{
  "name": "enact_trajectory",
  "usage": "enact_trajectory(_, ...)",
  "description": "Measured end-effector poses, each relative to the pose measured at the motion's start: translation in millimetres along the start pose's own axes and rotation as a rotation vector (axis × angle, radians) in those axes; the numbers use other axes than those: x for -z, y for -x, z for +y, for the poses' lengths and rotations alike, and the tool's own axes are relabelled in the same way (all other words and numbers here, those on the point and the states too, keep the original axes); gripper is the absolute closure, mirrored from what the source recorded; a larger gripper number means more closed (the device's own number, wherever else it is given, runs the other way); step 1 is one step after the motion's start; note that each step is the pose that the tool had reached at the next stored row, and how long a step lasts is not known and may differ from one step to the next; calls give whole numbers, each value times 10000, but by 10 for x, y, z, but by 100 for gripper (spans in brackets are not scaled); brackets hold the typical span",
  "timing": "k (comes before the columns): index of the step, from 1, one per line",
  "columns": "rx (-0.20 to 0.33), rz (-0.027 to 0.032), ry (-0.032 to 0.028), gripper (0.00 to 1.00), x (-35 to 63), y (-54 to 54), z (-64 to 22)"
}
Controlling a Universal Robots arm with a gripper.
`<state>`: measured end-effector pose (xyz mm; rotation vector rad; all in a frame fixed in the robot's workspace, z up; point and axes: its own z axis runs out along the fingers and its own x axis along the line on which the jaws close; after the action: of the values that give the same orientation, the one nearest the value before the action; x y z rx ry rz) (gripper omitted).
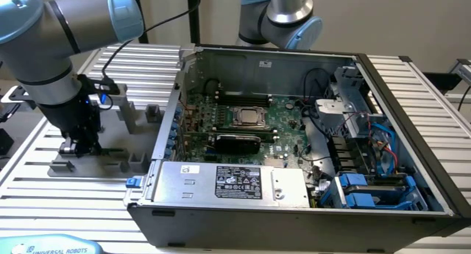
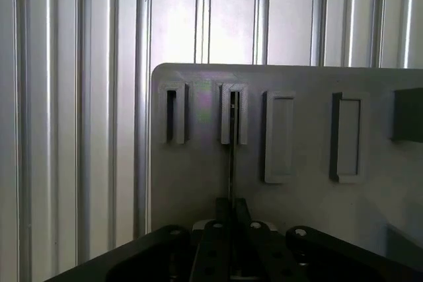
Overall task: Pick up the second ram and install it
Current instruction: 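Pick up the second ram and move it above second insertion slot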
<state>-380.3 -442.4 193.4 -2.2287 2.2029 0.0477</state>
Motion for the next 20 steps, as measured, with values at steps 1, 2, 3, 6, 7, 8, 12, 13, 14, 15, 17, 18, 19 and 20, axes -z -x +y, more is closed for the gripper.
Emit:
enact_trajectory(1,-20,0,0,86,0,0,0)
enact_trajectory(2,-22,-1,-1,86,0,0,0)
enact_trajectory(3,-22,-1,-1,86,0,0,0)
enact_trajectory(6,-23,-1,-1,86,0,0,0)
enact_trajectory(7,-23,-2,-2,86,3,0,0)
enact_trajectory(8,-23,0,1,86,11,0,1)
enact_trajectory(12,-23,0,0,86,86,2,1)
enact_trajectory(13,-23,-1,1,86,119,3,1)
enact_trajectory(14,-23,-1,5,86,161,4,1)
enact_trajectory(15,-23,-1,7,86,206,6,0)
enact_trajectory(17,-23,0,19,86,299,8,-2)
enact_trajectory(18,-23,-1,22,86,344,9,-5)
enact_trajectory(19,-23,-1,27,86,389,10,-7)
enact_trajectory(20,-23,-1,32,86,434,11,-9)
